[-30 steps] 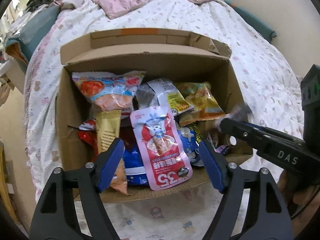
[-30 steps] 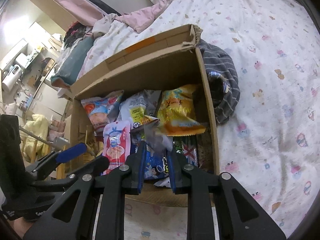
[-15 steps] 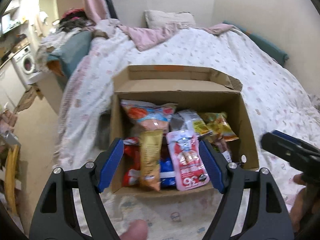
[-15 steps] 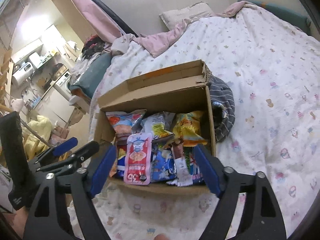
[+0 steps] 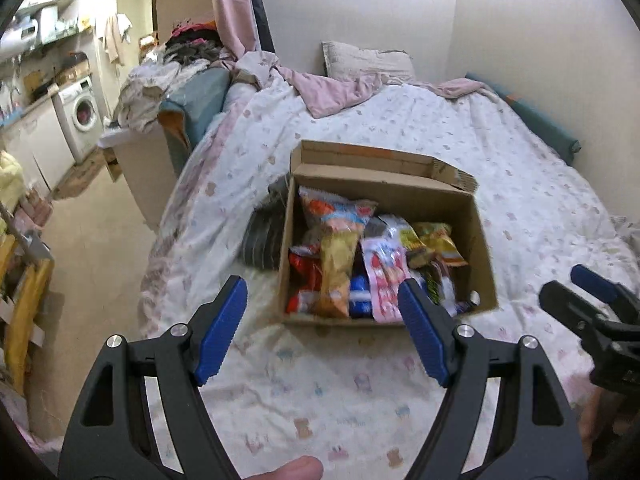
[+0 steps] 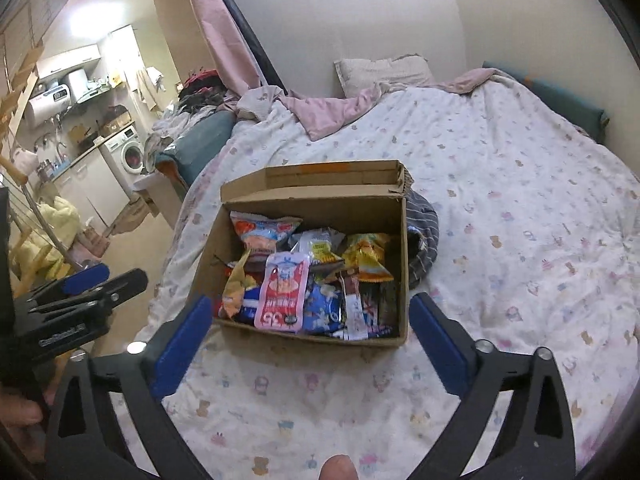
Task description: Organize snacks
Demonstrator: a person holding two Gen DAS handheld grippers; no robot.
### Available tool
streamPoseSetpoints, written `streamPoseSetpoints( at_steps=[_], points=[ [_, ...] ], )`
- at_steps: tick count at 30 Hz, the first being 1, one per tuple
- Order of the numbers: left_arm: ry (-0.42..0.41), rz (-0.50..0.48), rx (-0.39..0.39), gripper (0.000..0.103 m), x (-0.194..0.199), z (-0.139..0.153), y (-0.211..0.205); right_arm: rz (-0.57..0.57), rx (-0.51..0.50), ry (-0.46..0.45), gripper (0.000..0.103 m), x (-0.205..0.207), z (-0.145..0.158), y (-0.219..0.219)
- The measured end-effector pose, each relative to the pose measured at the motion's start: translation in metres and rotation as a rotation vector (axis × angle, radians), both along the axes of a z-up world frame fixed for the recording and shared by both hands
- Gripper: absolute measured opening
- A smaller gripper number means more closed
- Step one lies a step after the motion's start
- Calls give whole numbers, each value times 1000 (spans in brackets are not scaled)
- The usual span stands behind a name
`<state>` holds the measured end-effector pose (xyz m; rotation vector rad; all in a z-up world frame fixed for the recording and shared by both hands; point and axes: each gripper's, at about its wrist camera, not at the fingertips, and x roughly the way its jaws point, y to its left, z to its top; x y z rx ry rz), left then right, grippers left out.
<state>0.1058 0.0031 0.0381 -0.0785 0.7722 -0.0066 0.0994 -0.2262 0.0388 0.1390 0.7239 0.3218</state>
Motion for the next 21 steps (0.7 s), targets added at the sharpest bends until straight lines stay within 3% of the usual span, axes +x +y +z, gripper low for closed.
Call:
streamPoseSetpoints(
  at_steps=[4,8,17,18,21],
  points=[
    [7,9,-11,75,-21,-10,3,-33,20,-23,103,-18,-15,0],
    [-2,13,1,75,-38,-19,9,-26,-21,-17,103,-27,-29,6],
    [-29,21,3,75,-42,-27,14,-27,-59,-68,103,-39,-33,14],
    [-26,22,1,77,-42,-28,14,-35,-59,-81,103,-39,-32,13],
    [-24,18,-23,102,-43,-31,14,-45,-37,-85,103,-37,-32,10]
  ],
)
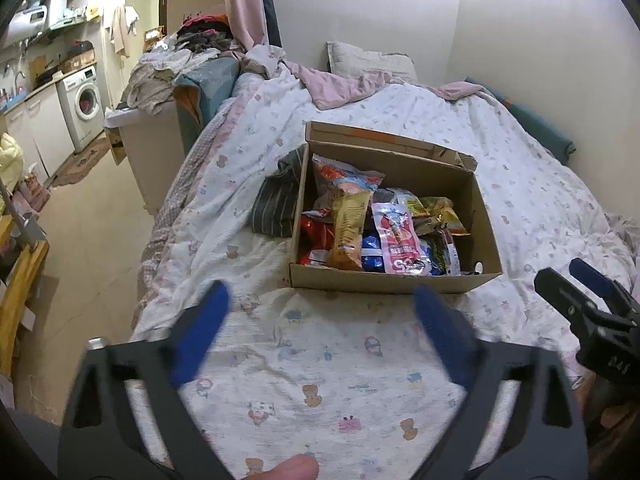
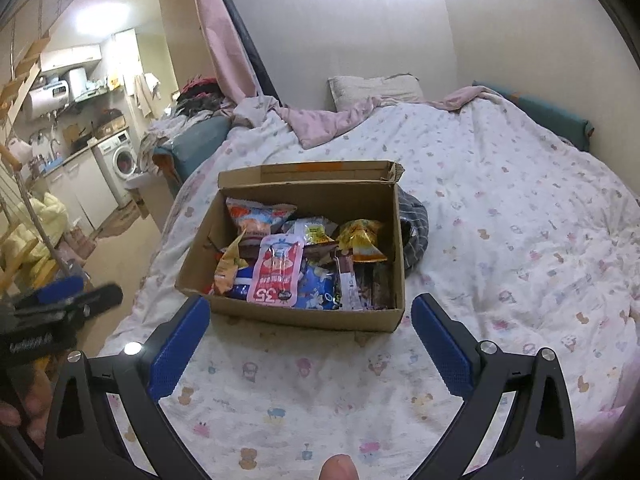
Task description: Organize snacks
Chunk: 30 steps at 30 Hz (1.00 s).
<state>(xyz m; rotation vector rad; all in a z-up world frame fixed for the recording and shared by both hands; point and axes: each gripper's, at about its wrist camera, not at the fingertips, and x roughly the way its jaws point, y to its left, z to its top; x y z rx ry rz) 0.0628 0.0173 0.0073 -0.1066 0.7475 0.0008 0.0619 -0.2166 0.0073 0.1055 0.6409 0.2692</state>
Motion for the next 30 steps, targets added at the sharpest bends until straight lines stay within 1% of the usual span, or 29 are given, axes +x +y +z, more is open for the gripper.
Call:
streamPoseSetpoints(
  at_steps=[4,12,20,30],
  points=[
    [-11,7,20,103,0,0,-2,1,11,13,103,5,-2,1],
    [-2,5,31,103,1,-2,-5,2,-20,-18,103,1,0,5],
    [-9,5,58,103,0,-3,-6,6,-5,3,103,2,-1,5],
    [-1,11,39,103,1,-4,-2,2,-16,3,103,2,-1,6]
  ],
)
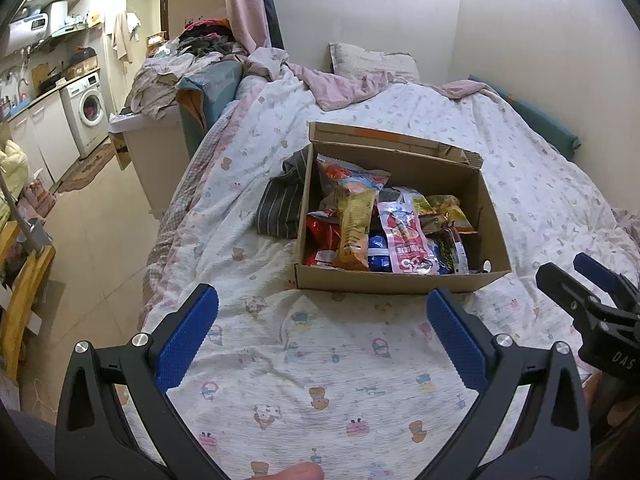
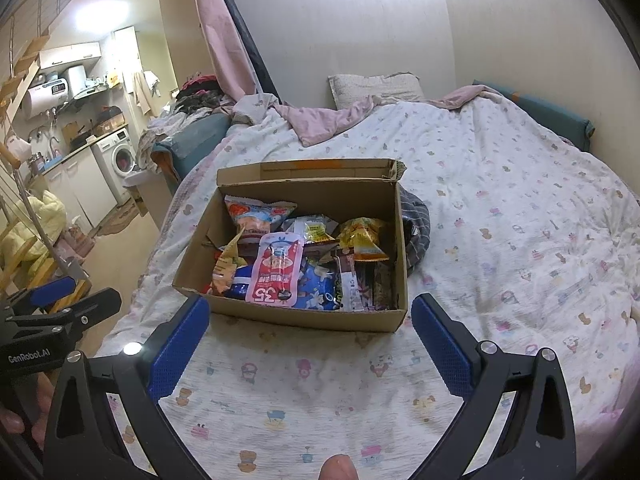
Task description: Organize snacks
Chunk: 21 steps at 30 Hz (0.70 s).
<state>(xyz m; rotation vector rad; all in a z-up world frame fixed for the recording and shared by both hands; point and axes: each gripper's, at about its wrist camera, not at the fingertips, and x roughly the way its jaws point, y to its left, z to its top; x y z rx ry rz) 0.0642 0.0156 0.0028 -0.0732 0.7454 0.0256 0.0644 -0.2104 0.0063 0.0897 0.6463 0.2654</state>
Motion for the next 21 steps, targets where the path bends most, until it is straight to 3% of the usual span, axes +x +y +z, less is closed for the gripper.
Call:
streamPoseSetpoints(
  at_steps=[21],
  points=[
    [0,2,0,103,0,1,1,-6,-12,2,103,0,-5,-1]
  ],
)
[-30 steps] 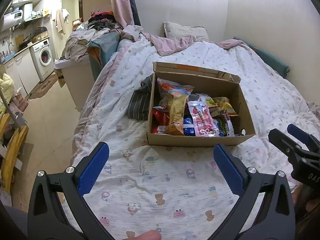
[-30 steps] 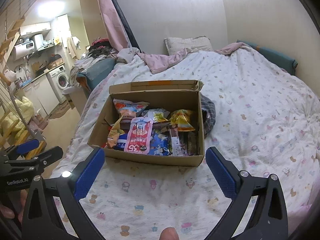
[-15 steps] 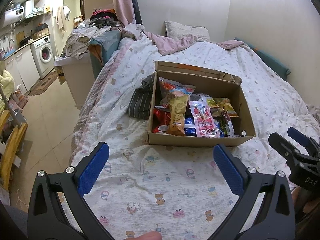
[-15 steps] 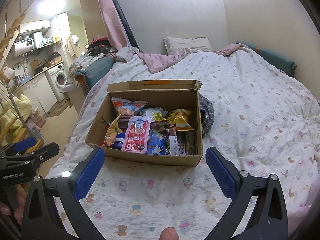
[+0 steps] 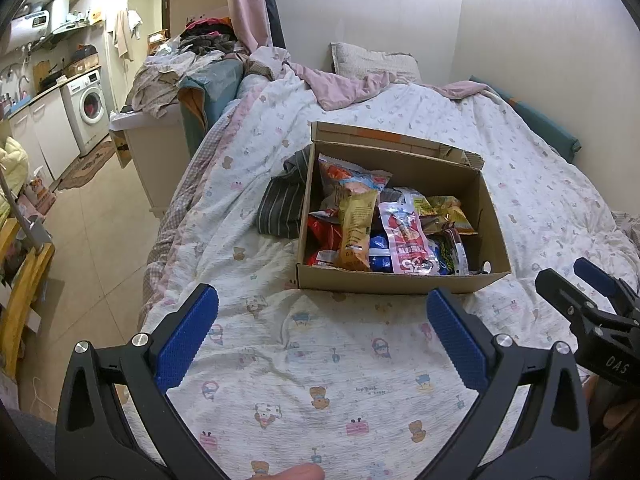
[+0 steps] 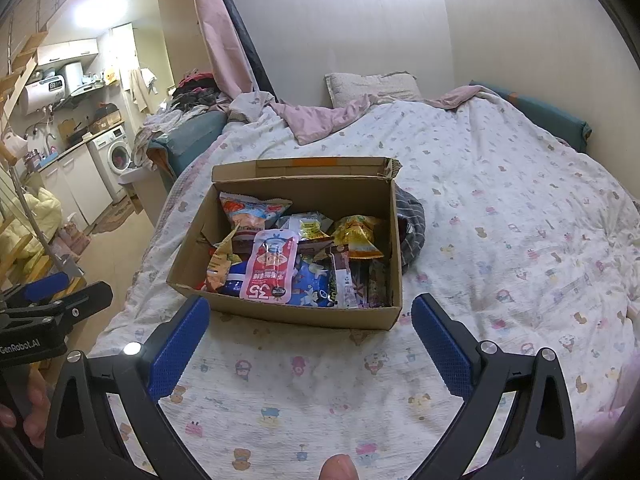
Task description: Organize snacks
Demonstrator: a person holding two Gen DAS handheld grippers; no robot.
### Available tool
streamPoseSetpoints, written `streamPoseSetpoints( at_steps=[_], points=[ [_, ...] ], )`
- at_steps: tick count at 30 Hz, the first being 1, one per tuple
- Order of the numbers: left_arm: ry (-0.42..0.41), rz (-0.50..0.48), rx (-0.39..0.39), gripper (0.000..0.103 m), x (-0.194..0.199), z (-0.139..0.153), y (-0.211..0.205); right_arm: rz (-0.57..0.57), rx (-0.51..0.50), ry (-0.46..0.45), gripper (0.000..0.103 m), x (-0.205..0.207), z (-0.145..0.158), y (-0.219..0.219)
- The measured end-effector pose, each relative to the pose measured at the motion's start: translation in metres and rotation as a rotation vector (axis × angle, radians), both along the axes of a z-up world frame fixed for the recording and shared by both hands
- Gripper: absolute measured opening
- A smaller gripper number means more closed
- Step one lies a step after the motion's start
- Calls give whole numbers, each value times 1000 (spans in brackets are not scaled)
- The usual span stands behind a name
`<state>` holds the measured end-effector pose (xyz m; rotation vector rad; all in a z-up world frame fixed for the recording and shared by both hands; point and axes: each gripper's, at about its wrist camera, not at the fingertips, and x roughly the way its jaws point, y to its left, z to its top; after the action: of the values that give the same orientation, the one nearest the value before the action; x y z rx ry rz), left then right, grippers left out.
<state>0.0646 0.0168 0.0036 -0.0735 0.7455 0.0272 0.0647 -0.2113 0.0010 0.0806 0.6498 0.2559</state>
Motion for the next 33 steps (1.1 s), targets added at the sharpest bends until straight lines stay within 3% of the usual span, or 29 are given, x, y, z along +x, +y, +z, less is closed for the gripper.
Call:
streamPoseSetpoints(
  at_steps=[33],
  points=[
    [4,-3,0,103,-1,-2,-2,-6,-9,-9,103,-2,2,-2]
  ],
)
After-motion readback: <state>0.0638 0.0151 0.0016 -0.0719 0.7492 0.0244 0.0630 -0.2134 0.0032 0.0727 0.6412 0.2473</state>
